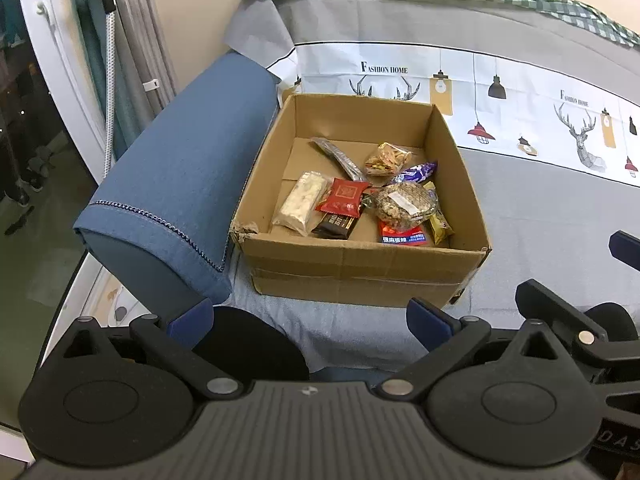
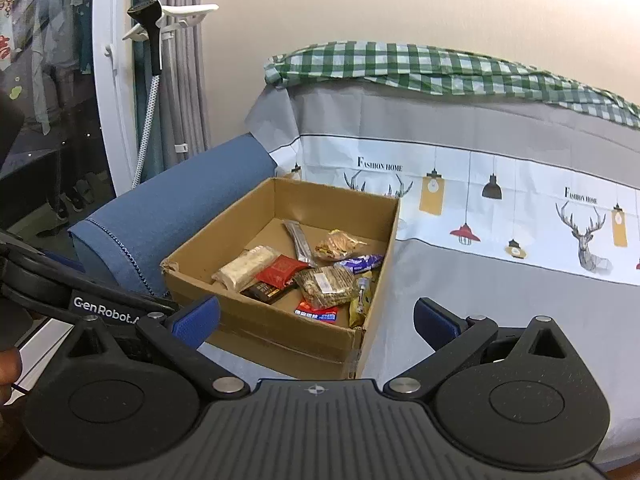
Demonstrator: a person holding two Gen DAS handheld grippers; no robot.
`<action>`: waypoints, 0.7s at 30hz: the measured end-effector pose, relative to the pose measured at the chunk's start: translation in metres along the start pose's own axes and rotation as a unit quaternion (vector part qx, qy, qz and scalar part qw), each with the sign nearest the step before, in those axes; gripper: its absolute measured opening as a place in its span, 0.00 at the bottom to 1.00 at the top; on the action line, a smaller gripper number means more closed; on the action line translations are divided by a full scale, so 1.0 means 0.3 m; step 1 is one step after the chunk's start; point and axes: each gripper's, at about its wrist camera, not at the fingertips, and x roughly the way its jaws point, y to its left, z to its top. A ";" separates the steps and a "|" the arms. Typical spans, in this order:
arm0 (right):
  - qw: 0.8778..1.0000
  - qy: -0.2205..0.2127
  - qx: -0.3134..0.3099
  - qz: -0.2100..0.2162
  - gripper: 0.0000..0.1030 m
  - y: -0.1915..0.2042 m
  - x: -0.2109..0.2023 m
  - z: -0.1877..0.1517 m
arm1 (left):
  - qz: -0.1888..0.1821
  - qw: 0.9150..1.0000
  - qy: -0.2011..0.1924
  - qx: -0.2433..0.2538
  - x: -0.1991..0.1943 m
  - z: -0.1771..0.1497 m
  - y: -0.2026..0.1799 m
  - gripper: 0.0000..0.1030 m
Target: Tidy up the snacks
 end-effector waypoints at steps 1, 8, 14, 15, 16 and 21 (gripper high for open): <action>1.000 -0.002 -0.001 0.001 0.99 0.003 -0.003 0.000 | 0.002 1.000 -0.003 0.000 -0.005 -0.002 0.002 1.00; 1.000 -0.014 -0.007 0.001 0.99 0.017 -0.027 0.004 | 0.019 1.000 -0.022 0.001 -0.033 -0.006 0.011 1.00; 1.000 -0.015 -0.009 0.001 0.99 0.020 -0.033 0.003 | 0.020 0.999 -0.029 -0.001 -0.046 -0.006 0.016 1.00; 1.000 -0.015 -0.009 0.001 0.99 0.023 -0.035 0.003 | 0.020 0.999 -0.029 -0.001 -0.047 -0.007 0.017 1.00; 1.000 -0.016 -0.010 0.001 0.99 0.024 -0.036 0.003 | 0.020 0.999 -0.030 -0.001 -0.047 -0.008 0.017 1.00; 1.000 -0.016 -0.012 0.001 0.99 0.029 -0.036 0.003 | 0.021 0.999 -0.031 -0.001 -0.046 -0.008 0.017 1.00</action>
